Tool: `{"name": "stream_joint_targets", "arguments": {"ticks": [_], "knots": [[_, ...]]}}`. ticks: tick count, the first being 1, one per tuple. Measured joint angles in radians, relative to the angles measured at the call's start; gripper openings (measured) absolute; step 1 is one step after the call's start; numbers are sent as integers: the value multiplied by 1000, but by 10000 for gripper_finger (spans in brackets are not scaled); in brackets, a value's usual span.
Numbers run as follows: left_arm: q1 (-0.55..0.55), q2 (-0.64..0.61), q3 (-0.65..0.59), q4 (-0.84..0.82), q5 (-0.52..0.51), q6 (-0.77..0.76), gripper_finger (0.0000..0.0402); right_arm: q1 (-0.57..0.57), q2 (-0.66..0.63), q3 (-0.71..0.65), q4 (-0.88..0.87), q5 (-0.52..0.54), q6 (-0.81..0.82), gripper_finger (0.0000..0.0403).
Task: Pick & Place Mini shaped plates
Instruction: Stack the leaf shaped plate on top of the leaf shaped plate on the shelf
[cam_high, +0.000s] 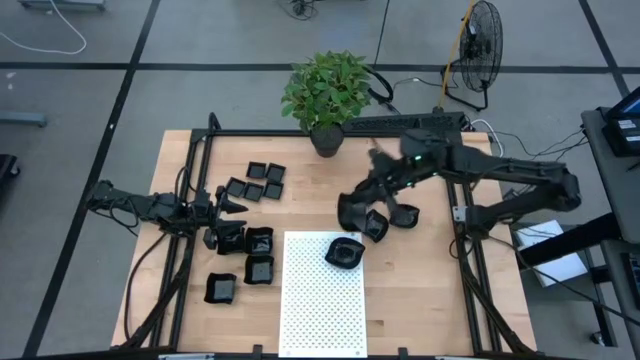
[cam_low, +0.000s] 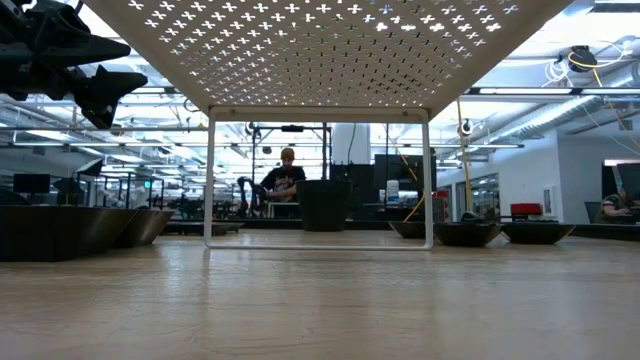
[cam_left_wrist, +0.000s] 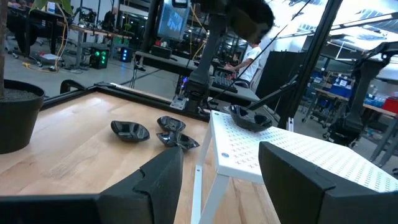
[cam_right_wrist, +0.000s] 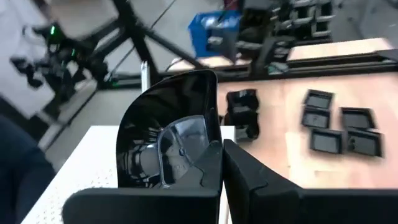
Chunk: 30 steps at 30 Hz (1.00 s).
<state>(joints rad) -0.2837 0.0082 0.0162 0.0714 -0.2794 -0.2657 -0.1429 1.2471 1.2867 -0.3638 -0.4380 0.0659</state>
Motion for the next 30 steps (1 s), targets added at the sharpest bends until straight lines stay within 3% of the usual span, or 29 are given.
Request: {"name": "stream_joint_targets", "arguments": {"ticks": [12,20,30], "knots": [[0,0,0,0,0,0,214,141,166,31,-216,-3,-465,0],[0,0,0,0,0,0,214,172,216,31,-204,148,-542,0],[0,0,0,0,0,0,214,172,221,31,-179,148,-529,1]]}}
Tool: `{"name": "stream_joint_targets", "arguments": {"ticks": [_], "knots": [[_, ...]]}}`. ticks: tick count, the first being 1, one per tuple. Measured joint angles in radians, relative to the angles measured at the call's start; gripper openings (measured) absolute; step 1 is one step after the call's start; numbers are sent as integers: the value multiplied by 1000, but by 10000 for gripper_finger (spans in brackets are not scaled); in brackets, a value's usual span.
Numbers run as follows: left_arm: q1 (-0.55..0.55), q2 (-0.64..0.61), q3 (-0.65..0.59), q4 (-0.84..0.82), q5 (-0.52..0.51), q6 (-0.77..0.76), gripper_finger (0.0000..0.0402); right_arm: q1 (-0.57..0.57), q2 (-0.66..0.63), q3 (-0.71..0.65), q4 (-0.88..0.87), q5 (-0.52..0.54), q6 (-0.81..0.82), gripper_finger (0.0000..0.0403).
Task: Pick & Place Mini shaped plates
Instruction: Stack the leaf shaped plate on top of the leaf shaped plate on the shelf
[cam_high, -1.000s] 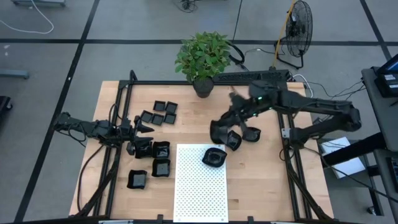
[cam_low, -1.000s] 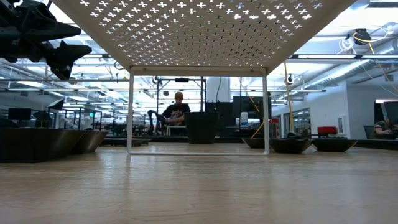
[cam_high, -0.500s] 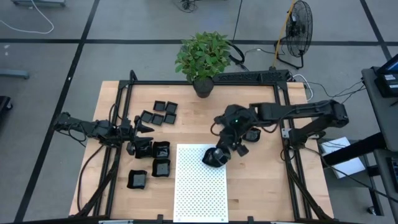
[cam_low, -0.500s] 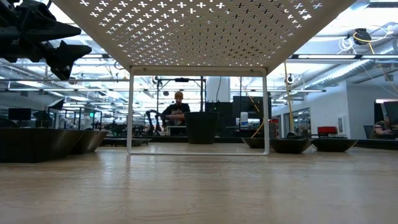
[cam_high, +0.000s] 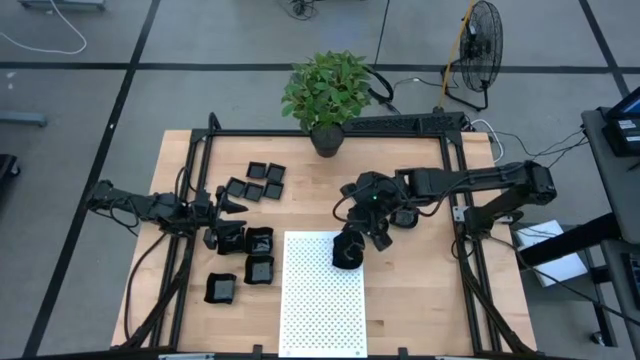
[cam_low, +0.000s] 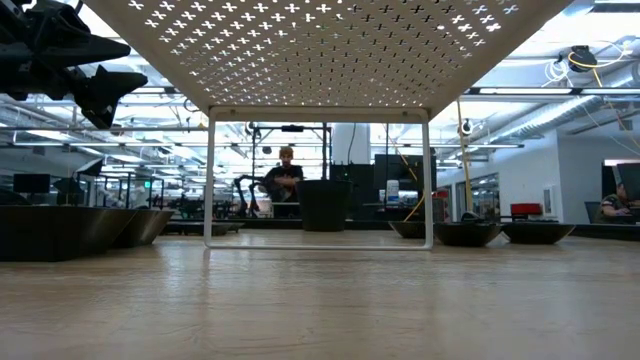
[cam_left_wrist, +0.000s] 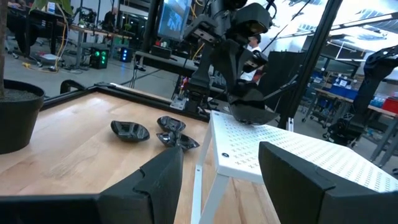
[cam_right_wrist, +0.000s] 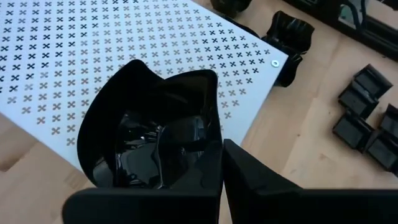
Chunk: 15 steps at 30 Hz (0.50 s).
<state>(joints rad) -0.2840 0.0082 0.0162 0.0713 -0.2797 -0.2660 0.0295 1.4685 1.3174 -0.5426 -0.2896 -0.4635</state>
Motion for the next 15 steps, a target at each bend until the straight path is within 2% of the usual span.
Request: {"name": "stream_joint_targets", "arguments": {"ticks": [4,15], "knots": [[0,0,0,0,0,0,214,1,0,0,0,-1,25,12],[0,0,0,0,0,0,214,59,0,0,52,0,32,77]]}}
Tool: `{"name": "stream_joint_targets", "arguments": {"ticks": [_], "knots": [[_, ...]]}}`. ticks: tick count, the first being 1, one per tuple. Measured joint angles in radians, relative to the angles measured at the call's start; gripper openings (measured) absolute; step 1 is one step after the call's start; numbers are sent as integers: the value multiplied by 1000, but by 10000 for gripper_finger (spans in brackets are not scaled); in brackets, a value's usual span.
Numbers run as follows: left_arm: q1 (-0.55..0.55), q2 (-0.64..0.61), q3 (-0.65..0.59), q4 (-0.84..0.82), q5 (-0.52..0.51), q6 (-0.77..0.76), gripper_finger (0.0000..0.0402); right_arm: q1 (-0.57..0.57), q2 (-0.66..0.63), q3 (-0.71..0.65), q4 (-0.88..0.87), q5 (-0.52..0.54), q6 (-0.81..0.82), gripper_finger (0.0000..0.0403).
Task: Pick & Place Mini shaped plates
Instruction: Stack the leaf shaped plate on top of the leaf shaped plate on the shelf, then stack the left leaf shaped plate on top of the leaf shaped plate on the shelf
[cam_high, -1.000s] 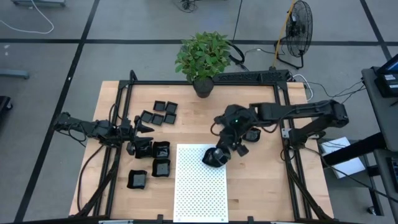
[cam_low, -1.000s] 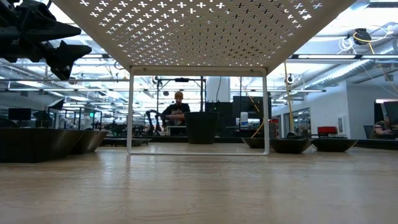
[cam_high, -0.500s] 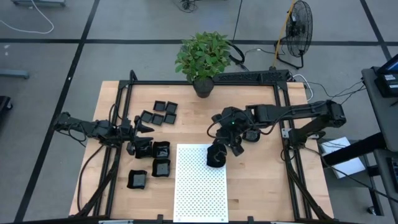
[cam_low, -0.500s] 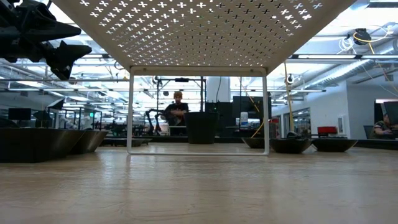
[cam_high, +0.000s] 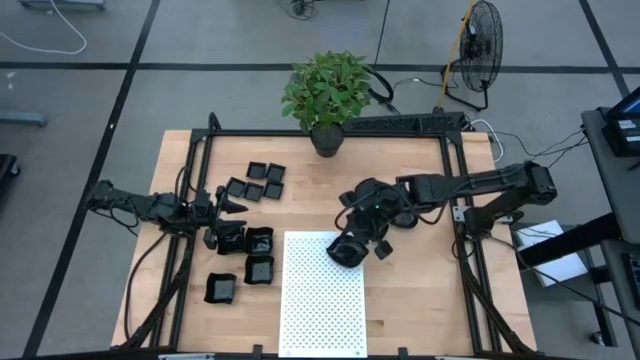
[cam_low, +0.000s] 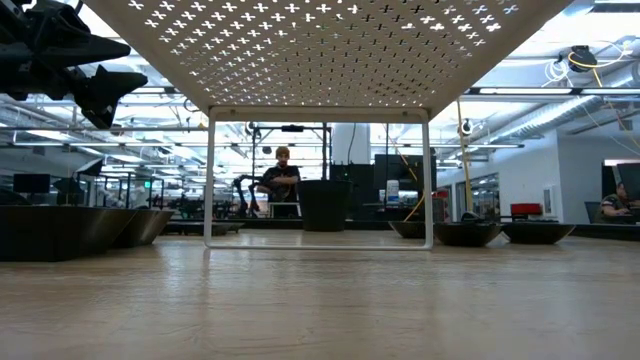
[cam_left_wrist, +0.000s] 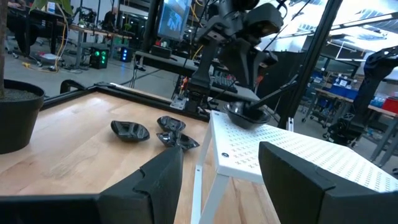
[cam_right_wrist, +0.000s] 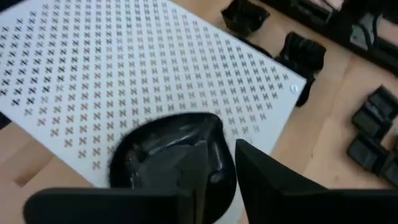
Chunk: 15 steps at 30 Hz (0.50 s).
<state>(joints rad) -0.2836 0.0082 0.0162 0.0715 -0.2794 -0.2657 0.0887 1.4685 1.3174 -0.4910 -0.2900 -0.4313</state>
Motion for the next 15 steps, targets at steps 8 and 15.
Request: {"name": "stream_joint_targets", "arguments": {"ticks": [8,15], "knots": [[0,0,0,0,0,0,214,78,-10,0,35,5,136,95],[0,0,0,0,0,0,214,124,-38,0,-175,25,372,81]]}}
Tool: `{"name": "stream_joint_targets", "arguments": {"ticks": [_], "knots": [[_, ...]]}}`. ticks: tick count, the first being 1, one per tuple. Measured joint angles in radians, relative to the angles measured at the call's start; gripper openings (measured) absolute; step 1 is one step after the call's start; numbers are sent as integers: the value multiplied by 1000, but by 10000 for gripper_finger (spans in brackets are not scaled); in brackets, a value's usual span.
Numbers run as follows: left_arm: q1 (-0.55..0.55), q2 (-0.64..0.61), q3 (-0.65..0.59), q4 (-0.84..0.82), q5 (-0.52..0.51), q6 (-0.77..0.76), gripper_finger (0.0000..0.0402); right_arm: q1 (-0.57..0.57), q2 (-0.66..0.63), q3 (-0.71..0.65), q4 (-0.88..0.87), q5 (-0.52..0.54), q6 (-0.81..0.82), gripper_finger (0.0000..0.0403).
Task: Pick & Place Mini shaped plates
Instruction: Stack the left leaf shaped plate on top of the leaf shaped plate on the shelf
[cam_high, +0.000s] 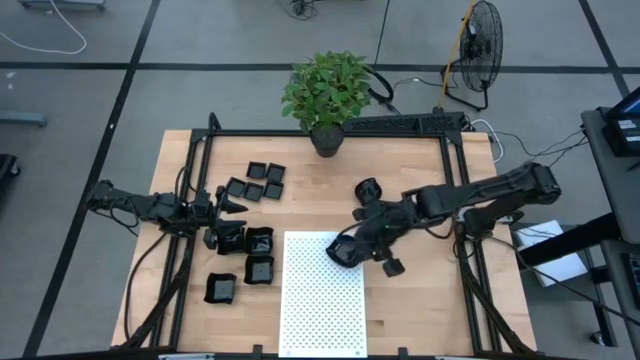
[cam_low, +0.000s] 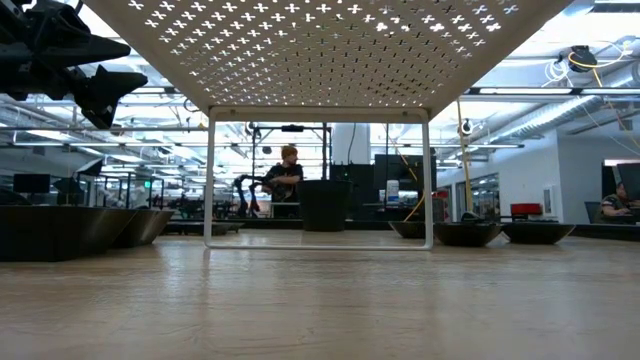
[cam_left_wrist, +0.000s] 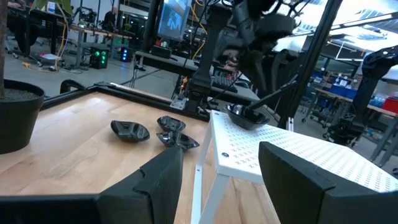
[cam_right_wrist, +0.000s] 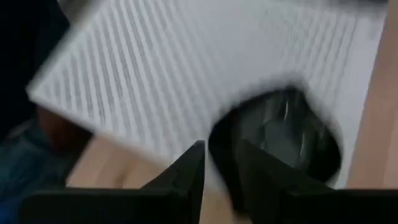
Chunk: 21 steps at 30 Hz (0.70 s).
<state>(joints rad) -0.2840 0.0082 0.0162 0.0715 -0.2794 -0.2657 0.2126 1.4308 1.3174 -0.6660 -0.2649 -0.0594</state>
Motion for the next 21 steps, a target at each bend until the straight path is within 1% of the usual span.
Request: {"name": "stream_joint_targets", "arguments": {"ticks": [2,3,6,9,12,14,16,19,21], "knots": [[0,0,0,0,0,0,214,6,-12,-1,-110,51,39,76],[0,0,0,0,0,0,214,5,-17,-1,-151,95,65,73],[0,0,0,0,0,0,214,4,-31,-1,-302,269,151,69],[0,0,0,0,0,0,214,-6,-45,-2,-412,454,253,68],[0,0,0,0,0,0,214,-38,-50,-2,-508,580,379,73],[0,0,0,0,0,0,214,-64,-49,-1,-558,627,416,79],[0,0,0,0,0,0,214,-83,-50,-16,-567,648,398,86],[0,0,0,0,0,0,214,-107,-50,-76,-535,623,315,98],[0,0,0,0,0,0,214,-121,-48,-127,-524,580,295,105]]}}
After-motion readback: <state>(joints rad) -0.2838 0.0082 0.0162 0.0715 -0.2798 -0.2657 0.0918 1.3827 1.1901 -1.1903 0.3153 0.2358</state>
